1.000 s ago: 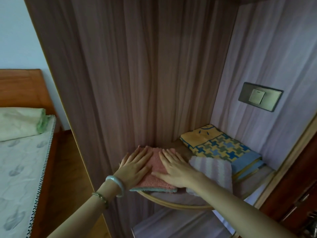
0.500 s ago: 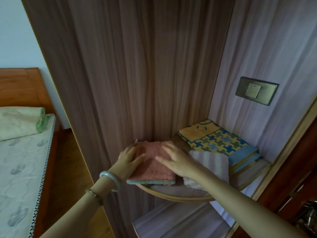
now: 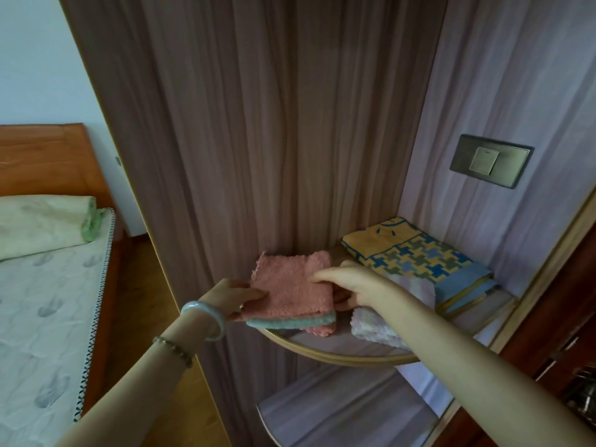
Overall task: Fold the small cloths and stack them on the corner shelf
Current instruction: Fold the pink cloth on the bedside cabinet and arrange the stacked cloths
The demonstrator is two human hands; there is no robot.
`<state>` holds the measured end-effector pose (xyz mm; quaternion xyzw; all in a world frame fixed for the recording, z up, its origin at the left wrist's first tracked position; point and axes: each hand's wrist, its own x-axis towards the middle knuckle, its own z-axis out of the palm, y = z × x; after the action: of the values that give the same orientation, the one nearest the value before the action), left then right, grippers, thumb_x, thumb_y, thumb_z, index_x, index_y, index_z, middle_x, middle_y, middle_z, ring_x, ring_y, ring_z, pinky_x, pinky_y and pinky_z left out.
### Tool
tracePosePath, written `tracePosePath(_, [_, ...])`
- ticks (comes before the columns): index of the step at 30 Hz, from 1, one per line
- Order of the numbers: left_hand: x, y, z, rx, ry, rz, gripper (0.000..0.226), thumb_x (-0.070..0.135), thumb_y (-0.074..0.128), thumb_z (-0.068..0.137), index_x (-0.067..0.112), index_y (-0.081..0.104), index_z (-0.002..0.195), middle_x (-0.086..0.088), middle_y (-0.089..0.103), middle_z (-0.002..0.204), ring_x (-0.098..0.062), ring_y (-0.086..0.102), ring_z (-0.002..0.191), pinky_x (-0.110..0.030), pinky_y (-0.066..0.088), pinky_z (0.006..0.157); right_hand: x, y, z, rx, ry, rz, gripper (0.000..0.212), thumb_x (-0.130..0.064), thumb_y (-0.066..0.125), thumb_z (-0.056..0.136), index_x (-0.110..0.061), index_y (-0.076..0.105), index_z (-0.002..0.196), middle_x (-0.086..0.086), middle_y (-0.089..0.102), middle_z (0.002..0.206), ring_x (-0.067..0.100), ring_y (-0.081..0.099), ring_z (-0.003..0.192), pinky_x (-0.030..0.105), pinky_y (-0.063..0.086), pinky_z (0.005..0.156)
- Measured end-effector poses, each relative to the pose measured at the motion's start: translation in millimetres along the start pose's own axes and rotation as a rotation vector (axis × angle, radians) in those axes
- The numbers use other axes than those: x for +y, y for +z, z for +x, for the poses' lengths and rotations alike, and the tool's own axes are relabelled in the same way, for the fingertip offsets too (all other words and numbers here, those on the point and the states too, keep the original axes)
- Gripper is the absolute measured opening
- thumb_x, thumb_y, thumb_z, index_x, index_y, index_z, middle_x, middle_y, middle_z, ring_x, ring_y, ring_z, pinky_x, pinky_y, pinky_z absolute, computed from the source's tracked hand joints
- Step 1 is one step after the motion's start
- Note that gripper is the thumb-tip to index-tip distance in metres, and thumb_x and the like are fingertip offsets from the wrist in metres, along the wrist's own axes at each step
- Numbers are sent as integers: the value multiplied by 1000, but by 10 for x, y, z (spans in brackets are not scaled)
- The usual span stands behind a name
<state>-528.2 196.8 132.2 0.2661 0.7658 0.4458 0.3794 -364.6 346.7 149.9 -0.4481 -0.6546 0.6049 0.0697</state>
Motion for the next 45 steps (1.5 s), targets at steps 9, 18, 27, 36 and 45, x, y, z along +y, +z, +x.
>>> tracePosePath(9, [253, -129, -35, -41, -49, -335, 38, 28, 78, 73, 4, 70, 101, -16, 72, 94, -19, 68, 77, -31, 58, 75, -302, -38, -104, -74, 12, 428, 13, -4, 62, 79, -6, 63, 92, 14, 62, 96, 26, 61, 85, 38, 53, 79])
tracePosePath(18, [506, -2, -101, -330, -119, -648, 31, 32, 64, 85, 7, 68, 103, -14, 72, 98, -25, 71, 80, -36, 58, 77, -541, -249, -268, -110, -71, 552, 9, -6, 57, 81, -6, 58, 90, 12, 59, 82, 24, 59, 76, 35, 51, 74])
tracePosePath(27, [714, 191, 83, -55, 107, -496, 18, 31, 58, 90, 14, 64, 88, -3, 55, 79, -13, 54, 62, -26, 47, 57, -603, -488, -342, 124, -204, 423, 3, -3, 64, 75, -4, 63, 77, 13, 61, 74, 25, 61, 67, 30, 52, 62])
tracePosePath(36, [739, 387, -47, -637, -10, -758, 72, 68, 45, 84, 8, 64, 119, -16, 65, 119, -30, 60, 113, -47, 38, 104, -589, 47, -401, 42, -478, 57, 29, -20, 74, 73, 5, 68, 85, 11, 60, 73, 14, 59, 66, 23, 47, 60])
tracePosePath(45, [633, 188, -17, -584, 208, -727, 58, 4, 41, 79, 23, 51, 133, -14, 63, 111, -31, 62, 98, -47, 49, 87, -722, -315, -342, 253, -658, -200, 41, -10, 71, 80, -12, 62, 120, 6, 59, 120, 14, 54, 105, 24, 40, 90])
